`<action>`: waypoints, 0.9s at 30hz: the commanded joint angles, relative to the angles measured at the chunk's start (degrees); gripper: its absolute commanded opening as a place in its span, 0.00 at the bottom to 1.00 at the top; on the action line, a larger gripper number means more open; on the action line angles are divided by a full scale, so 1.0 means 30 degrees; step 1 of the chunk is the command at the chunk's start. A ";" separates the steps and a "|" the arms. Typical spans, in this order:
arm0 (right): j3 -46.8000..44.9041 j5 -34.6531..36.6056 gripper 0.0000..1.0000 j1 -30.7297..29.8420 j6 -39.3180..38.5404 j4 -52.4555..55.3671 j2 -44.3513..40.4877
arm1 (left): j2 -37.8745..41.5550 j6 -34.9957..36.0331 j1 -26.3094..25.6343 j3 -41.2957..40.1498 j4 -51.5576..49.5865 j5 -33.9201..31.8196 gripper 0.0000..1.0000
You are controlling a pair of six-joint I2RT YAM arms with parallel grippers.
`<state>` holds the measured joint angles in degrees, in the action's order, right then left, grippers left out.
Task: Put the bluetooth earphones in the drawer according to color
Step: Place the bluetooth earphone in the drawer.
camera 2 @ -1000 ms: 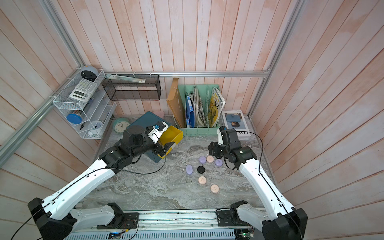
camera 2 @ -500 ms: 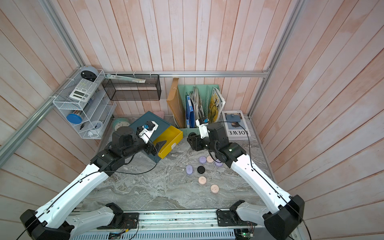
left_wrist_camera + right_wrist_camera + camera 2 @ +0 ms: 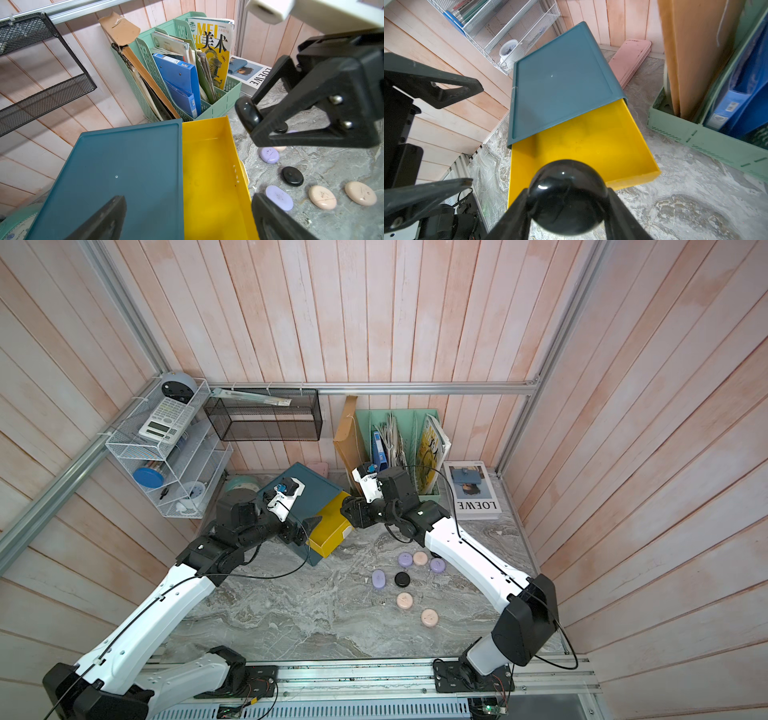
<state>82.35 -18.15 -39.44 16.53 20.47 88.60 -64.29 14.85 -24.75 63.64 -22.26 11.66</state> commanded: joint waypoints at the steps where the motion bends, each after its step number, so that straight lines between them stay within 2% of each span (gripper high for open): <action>1: 0.1108 -0.0543 0.00 -0.0237 -0.0553 0.0109 0.0488 | -0.0015 0.0171 0.0048 -0.0158 0.0065 0.0603 1.00; 7: 0.3223 -0.0224 0.00 -0.0258 -0.0694 0.2241 0.2333 | 0.0190 -0.0368 0.0048 -0.0378 0.1034 -0.0067 1.00; 12: 0.3675 -0.0234 0.02 -0.0375 -0.0600 0.2671 0.2983 | 0.0234 -0.0230 0.0048 -0.0527 0.1284 -0.0672 1.00; 17: 0.3895 -0.0007 0.19 -0.0396 -0.0590 0.2872 0.3189 | 0.0624 -0.0234 0.0055 -0.0854 0.1847 -0.0840 1.00; 27: 0.4217 -0.0342 0.65 -0.0419 -0.0319 0.3110 0.3828 | 0.0729 -0.0289 0.0033 -0.0939 0.2000 -0.1060 1.00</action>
<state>93.36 -18.76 -40.27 15.31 28.40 98.63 -62.70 14.35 -24.75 61.65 -18.00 9.13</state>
